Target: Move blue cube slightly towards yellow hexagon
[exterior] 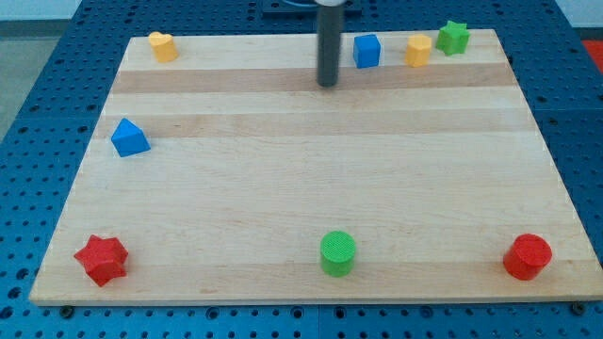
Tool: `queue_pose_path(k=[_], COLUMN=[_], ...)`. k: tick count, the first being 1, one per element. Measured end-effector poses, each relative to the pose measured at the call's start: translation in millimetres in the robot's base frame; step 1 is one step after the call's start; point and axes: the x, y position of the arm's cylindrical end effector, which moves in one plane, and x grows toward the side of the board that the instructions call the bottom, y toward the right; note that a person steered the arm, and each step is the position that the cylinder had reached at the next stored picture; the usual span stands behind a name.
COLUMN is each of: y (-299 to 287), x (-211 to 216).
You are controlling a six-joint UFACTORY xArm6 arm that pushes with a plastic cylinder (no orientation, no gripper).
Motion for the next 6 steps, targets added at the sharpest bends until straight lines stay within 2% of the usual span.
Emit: queue_pose_path(k=[1, 2, 3, 6], y=[-8.9, 26.9, 48.2, 65.0], x=[-76.9, -94.6, -72.3, -46.3])
